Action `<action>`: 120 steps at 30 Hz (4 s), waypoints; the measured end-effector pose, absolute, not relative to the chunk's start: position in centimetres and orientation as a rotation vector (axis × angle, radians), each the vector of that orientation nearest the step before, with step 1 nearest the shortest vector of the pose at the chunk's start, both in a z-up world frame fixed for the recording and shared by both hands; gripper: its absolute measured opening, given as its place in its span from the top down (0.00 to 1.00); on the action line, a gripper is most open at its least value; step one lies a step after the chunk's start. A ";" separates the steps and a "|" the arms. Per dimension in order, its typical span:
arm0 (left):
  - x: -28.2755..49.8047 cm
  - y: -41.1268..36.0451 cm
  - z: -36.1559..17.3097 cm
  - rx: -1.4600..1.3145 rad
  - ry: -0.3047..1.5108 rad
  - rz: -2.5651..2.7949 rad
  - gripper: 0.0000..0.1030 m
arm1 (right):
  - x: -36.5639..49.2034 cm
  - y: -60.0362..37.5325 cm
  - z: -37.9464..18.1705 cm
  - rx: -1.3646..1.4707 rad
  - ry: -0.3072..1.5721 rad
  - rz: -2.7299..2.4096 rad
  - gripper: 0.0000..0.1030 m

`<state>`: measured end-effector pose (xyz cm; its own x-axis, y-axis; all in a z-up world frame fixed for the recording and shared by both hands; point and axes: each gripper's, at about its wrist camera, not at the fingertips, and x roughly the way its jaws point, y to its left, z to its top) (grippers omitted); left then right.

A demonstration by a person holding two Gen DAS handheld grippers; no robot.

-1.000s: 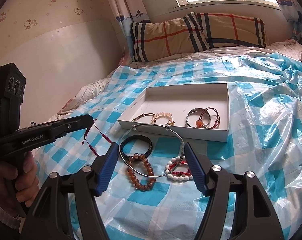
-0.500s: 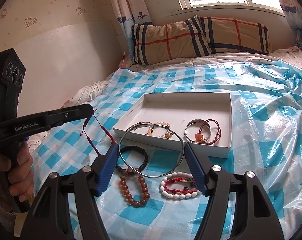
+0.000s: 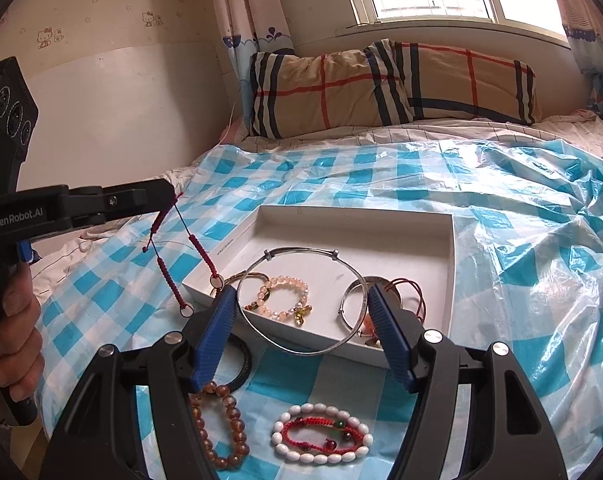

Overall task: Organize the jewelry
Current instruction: 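Lower both bracelets into the white tray and open both grippers, then withdraw both open grippers from the tray toward the remaining bracelets, then move left gripper around black leather bracelet while right approaches amber bead bracelet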

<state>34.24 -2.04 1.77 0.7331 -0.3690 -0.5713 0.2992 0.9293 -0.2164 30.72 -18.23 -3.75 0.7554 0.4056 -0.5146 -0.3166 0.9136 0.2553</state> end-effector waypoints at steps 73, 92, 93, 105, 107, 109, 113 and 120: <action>28.3 1.6 -6.3 0.014 0.814 -0.052 0.33 | 23.7 -19.1 -6.8 0.188 0.758 0.354 0.33; 28.4 -1.9 -8.9 0.130 0.883 -0.189 0.33 | 23.6 -19.4 -7.5 0.181 0.784 0.351 0.33; 28.6 -2.2 -9.2 0.142 0.896 -0.188 0.33 | 23.6 -19.5 -7.5 0.182 0.785 0.350 0.33; 29.7 -1.5 -9.6 0.136 0.916 -0.143 0.33 | 23.9 -19.3 -7.7 0.165 0.796 0.373 0.32; 29.9 -0.6 -9.4 0.118 0.911 -0.130 0.33 | 23.9 -18.6 -7.7 0.148 0.802 0.402 0.32; 30.2 0.1 -9.2 0.112 0.909 -0.116 0.33 | 24.0 -17.7 -7.6 0.118 0.809 0.438 0.32; 31.4 0.7 -9.0 0.119 0.898 -0.089 0.33 | 24.2 -16.6 -7.6 0.083 0.815 0.462 0.32; 34.4 0.2 -10.2 0.197 0.916 -0.071 0.33 | 24.7 -15.5 -7.8 0.083 0.847 0.545 0.32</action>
